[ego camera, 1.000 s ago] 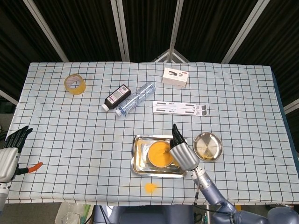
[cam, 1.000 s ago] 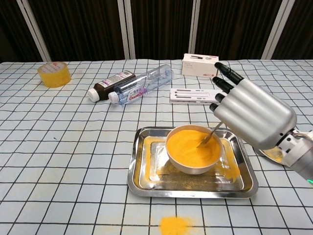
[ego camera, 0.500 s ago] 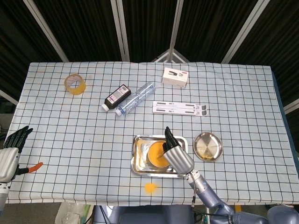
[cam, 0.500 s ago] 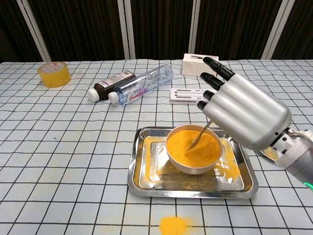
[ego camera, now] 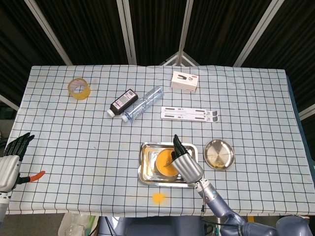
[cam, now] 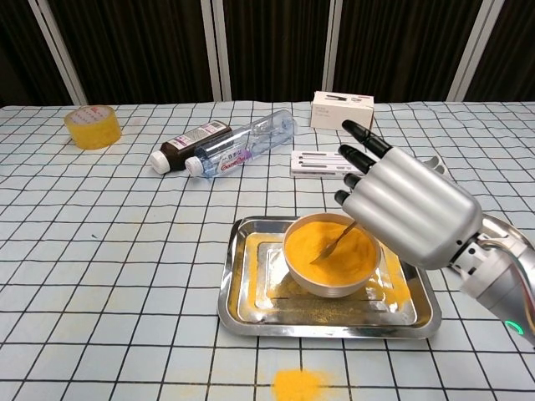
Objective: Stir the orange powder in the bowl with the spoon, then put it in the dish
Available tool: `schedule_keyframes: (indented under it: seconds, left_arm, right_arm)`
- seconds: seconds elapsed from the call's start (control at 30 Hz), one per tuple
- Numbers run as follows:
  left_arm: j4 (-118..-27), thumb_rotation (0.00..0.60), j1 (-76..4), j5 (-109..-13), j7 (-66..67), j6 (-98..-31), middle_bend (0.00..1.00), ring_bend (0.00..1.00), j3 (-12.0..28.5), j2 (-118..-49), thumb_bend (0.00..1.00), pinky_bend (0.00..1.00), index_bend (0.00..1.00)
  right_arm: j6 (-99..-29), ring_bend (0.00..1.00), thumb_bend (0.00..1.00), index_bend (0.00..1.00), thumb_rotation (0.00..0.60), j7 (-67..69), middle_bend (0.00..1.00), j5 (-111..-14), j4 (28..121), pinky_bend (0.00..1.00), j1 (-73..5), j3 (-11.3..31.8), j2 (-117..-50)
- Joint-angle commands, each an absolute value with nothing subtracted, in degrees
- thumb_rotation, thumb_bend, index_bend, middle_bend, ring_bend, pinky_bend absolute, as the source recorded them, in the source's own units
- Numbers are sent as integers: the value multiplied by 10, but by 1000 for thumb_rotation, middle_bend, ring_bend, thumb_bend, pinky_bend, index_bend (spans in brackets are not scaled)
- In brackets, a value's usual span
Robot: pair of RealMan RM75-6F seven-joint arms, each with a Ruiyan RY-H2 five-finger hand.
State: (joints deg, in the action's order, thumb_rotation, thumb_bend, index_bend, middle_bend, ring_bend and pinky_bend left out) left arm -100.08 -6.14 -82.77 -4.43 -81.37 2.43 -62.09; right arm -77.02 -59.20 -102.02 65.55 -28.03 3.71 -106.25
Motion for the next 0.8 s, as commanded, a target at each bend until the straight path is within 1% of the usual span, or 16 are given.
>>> schedule_keyframes:
  seconds: [0.03, 0.3, 0.53, 0.8]
  left_arm:
    - [-1001, 600, -61, -827, -43, -813, 0, 0, 24, -621, 4, 0, 0]
    - [-1001, 600, -61, -828, -41, -815, 0, 0, 24, -622, 4, 0, 0]
    - [-1001, 600, -60, -828, -40, -816, 0, 0, 24, -622, 4, 0, 0]
    - [-1001, 600, -60, -828, -40, -816, 0, 0, 25, -623, 5, 0, 0]
  right_arm:
    - [-771, 177, 567, 606, 600, -589, 511, -1022, 649, 0, -279, 33, -1062]
    - [-782, 177, 567, 606, 600, -584, 511, -1021, 644, 0, -271, 30, -1049]
    - [-786, 177, 568, 607, 600, -586, 511, -1018, 657, 0, -269, 33, -1032]
    - [-784, 178, 568, 608, 600, -594, 511, -1020, 675, 0, -263, 24, -1009]
